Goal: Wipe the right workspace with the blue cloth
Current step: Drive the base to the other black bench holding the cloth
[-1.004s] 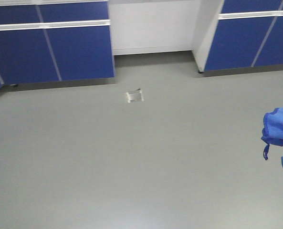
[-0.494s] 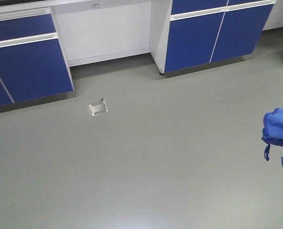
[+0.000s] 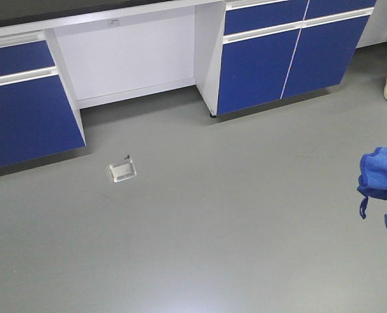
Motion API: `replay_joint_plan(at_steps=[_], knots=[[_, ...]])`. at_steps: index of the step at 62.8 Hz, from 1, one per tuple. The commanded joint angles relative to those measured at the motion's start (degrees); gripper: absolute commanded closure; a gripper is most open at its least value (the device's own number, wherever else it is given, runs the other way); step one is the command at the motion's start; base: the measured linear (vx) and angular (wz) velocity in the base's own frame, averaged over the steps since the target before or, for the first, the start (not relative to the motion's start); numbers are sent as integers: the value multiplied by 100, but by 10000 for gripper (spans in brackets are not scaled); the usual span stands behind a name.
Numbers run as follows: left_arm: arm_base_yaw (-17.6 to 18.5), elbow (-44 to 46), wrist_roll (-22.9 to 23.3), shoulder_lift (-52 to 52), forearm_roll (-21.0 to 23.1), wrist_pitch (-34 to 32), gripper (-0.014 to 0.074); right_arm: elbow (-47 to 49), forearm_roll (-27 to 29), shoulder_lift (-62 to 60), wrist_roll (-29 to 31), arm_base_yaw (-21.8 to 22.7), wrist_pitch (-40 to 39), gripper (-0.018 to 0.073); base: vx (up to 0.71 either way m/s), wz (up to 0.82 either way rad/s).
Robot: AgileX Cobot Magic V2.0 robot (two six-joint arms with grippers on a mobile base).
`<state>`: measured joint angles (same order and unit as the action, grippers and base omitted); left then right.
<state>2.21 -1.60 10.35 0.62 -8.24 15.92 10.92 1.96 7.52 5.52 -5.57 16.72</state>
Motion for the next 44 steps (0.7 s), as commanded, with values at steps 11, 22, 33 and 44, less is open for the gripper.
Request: replay_joint_plan(at_steps=[11,22,33,44], knots=[[41,-174,49,91,-6,-453,602,155,-2,46,22,-20,-540,559,30,-7],[41,-174,49,91,-6,-453,602,155,-2,46,22,-20,-540,559,33,-18],[41,-174,49,91,-6,-453,602,155,-2,46,22,-20,-540,559,36,-26],[41,-174,49,91,-6,-453,602,155,-2,46,22,-20,-540,559,38,-29]])
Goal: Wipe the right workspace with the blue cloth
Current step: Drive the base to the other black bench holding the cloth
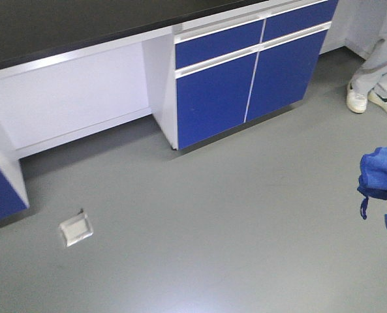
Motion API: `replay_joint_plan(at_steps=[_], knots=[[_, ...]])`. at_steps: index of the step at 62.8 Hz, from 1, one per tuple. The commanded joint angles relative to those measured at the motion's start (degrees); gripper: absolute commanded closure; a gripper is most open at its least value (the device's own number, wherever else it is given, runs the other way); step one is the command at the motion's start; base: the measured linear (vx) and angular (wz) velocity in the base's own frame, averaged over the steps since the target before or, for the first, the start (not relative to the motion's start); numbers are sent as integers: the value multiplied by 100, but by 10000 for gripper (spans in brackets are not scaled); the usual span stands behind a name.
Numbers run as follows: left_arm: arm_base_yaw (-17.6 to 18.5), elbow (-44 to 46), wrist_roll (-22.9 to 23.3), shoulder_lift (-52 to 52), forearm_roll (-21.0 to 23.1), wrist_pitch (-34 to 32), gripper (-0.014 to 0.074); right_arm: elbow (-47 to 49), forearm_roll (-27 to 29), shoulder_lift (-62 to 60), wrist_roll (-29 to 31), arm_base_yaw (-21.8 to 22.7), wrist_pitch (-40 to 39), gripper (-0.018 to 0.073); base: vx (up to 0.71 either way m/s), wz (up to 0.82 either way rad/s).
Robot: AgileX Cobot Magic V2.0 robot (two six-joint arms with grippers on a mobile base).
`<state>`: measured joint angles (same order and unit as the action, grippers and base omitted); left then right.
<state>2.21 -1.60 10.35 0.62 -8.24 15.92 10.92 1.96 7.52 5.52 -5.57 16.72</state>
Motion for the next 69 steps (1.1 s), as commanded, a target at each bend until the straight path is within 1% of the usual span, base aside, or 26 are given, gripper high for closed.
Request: replay_joint_plan(at_steps=[1,16,27,69], knots=[[41,-174,49,91,-6,-453,602,155,-2,46,22,-20,-540,559,40,-30],[41,-174,49,91,-6,-453,602,155,-2,46,22,-20,-540,559,41,-20],[41,-174,49,91,-6,-453,602,155,-2,46,22,-20,-540,559,43,12],[41,-174,49,91,-6,-453,602,155,-2,46,22,-20,-540,559,42,49]])
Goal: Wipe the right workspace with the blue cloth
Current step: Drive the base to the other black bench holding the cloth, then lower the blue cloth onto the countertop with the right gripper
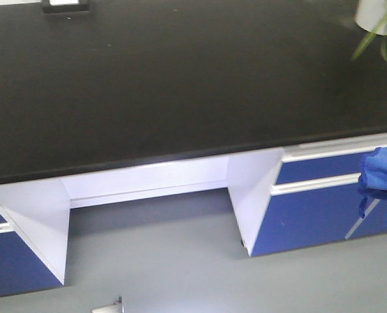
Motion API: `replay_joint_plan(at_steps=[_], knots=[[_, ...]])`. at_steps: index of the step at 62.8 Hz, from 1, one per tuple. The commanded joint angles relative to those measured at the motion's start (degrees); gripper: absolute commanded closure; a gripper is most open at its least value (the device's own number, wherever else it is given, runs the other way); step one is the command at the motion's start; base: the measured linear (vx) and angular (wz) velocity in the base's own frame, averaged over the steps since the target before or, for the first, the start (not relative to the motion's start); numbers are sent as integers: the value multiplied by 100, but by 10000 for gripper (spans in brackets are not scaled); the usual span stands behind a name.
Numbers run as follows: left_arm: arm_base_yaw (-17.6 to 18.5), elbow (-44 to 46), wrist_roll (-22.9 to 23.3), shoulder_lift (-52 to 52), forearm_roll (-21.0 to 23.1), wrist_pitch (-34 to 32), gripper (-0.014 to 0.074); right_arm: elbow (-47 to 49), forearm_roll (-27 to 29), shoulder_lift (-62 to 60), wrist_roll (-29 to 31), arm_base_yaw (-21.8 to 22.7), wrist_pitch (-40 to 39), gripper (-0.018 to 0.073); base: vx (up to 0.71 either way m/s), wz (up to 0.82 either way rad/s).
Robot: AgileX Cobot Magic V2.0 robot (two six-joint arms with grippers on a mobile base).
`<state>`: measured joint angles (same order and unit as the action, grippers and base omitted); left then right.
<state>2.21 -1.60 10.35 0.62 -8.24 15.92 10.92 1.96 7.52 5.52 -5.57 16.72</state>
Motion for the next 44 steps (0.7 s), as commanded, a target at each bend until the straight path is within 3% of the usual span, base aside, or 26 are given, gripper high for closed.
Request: replay_joint_plan(at_steps=[1,44], knots=[[41,-174,49,91,-6,-453,602,155,-2,46,22,-20,-540,559,36,37],[41,-174,49,91,-6,-453,602,155,-2,46,22,-20,-540,559,28,22]])
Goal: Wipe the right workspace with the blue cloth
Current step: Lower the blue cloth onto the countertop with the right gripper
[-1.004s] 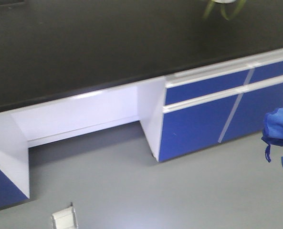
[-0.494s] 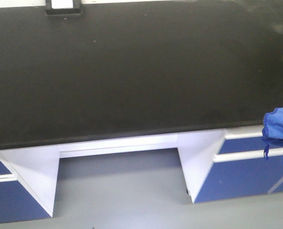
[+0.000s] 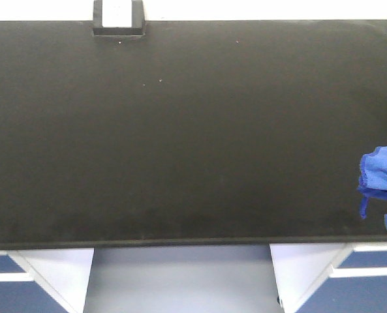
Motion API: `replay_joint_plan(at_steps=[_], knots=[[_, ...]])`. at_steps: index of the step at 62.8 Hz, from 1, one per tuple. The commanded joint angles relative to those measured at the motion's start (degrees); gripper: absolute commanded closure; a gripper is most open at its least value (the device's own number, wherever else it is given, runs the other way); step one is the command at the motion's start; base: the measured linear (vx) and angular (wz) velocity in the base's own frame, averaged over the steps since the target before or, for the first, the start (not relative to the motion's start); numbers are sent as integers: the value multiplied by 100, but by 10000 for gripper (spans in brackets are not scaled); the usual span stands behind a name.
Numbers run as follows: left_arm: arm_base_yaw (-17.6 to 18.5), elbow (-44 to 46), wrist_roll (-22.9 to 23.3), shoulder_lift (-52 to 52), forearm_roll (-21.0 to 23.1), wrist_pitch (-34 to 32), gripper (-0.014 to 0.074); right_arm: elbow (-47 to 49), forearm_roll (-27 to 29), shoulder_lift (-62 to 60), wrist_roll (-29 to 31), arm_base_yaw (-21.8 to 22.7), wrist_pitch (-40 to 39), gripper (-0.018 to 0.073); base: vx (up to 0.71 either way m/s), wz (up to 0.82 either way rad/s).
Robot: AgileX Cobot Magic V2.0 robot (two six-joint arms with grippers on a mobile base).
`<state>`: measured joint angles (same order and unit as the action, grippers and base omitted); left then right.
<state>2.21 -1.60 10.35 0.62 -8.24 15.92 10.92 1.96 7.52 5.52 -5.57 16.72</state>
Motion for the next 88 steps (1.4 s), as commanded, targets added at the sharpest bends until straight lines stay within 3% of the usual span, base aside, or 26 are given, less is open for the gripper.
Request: replay_joint_plan(at_steps=[1,74,83,88], knots=[[41,-174,49,91,-6,-453,602,155,-2,46,22,-20,-540,559,19,8],[41,-174,49,91,-6,-453,602,155,4,46,0,-20,-610,561,5,0],[41,-174,49,91,-6,-453,602,155,871,46,-474,-20,-601,559,0,0],[41,-174,49,91,-6,-453,602,173,1179,111,-414,-20,-595,559,0,0]])
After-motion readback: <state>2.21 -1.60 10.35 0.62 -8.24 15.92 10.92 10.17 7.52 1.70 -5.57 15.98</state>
